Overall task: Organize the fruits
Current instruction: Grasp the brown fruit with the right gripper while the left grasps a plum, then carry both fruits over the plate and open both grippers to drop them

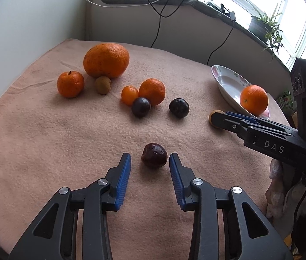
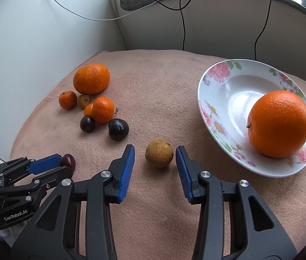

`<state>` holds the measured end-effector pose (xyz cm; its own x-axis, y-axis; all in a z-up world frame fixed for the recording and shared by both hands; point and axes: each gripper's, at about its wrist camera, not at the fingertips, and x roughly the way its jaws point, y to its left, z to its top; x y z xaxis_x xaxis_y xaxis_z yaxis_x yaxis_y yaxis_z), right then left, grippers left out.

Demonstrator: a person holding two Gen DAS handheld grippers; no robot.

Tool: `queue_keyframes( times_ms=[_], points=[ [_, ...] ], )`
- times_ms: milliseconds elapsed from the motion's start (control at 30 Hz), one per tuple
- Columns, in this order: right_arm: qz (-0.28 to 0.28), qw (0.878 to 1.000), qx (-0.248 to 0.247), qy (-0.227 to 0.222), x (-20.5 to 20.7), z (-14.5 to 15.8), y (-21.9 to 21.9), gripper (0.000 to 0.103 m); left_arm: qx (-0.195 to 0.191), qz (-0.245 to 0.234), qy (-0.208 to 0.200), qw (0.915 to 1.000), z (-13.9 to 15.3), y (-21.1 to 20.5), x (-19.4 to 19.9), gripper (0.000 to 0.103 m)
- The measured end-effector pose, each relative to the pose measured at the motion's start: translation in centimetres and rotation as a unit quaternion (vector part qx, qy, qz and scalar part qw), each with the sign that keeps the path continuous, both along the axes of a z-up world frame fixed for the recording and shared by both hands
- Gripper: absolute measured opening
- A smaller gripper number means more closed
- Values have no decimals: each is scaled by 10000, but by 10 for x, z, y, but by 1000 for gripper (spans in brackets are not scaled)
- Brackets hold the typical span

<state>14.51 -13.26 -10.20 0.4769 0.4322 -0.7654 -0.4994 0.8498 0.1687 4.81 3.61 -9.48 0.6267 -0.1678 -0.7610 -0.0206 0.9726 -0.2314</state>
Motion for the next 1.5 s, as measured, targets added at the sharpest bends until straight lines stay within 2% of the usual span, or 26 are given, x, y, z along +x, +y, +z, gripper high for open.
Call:
queue_keyframes(
  times_ms=[167,333,467,900,1500],
  points=[
    [-8,10000,-72,40,3,-2,4,34,8,7,17,10000,-3,-4,4,34],
    [-47,9998,-128,119,5,-6,6,29,115,36,-7,9999,-5,-4,4,28],
    [-60,9998,-130,98,4,-6,6,29,53,77,-37,9999,-5,-2,5,23],
    [-112,9999,36,-41,-1,6,-3,29,-118,128,-154,9997,3,3,1,23],
    [-427,9973,367,-461,11,50,-41,28,-276,-231,-514,9980,32,-19,27,23]
  ],
)
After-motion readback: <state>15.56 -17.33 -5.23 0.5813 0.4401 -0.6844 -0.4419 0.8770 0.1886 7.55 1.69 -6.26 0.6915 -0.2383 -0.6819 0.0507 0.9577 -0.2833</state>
